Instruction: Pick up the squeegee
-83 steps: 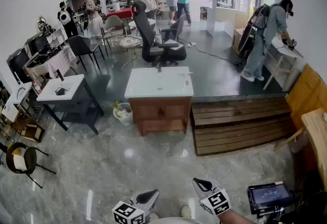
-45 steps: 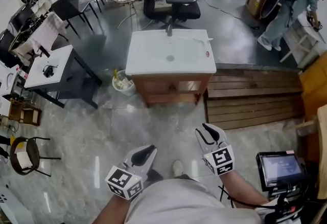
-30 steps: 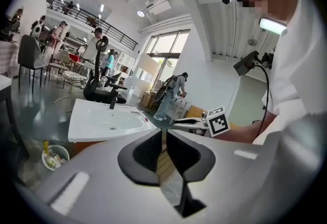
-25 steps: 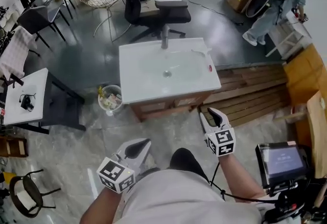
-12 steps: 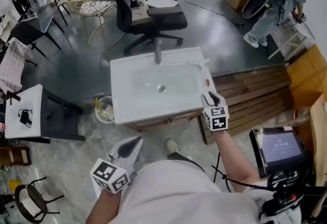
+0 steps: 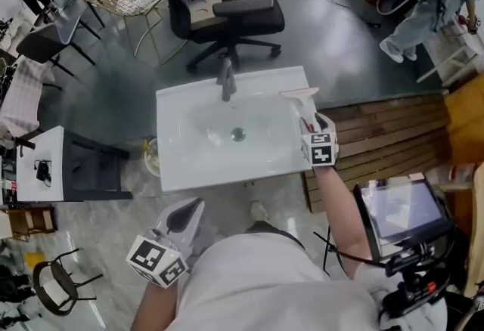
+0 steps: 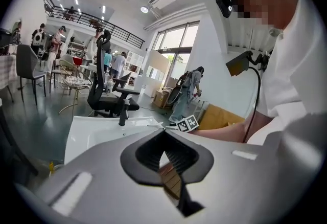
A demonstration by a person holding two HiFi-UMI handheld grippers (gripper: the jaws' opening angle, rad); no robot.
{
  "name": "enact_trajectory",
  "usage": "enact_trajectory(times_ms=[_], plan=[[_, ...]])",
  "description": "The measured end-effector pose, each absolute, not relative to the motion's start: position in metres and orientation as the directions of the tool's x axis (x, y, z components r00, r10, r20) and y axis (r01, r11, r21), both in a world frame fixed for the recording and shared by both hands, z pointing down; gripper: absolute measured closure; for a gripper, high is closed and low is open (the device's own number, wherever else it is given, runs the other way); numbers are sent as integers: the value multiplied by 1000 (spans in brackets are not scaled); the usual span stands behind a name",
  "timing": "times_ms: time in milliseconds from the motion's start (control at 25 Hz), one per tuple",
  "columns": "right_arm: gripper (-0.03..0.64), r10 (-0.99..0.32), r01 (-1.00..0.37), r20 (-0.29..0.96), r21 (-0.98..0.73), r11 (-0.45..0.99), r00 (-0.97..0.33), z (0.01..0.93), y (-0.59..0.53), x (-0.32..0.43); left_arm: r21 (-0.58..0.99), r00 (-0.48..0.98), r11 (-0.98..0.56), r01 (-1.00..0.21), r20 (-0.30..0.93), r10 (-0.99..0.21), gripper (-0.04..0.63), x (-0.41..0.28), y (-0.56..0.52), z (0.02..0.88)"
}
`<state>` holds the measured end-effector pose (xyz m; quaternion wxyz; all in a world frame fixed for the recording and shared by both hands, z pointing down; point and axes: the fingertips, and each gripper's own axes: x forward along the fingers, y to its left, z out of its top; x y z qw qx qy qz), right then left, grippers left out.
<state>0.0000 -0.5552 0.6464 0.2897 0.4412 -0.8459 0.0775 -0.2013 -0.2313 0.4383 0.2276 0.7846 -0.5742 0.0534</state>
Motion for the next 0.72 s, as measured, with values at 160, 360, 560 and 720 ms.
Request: enact_trajectory(times_ms=[160,360,560,720], plan=[[439,-676,-789,593,107,605,-438,673,-583,-4,291,278,-173,-941,370,-886,589,-202,-242,442],[439,-663,-788,609,98,608,-436,695,-615,-12,280,221,-111,-954,402,-889,588,-208,-254,452],[439,-652,-796,638,97,597,-411,712,-629,-14,272,195,-83,-959,415,-889,588,-214,-260,453],[483,-662,-797,644,131,589,-383,712,-631,-13,263,192,-85,-961,418,-888,589,-216,-260,448]])
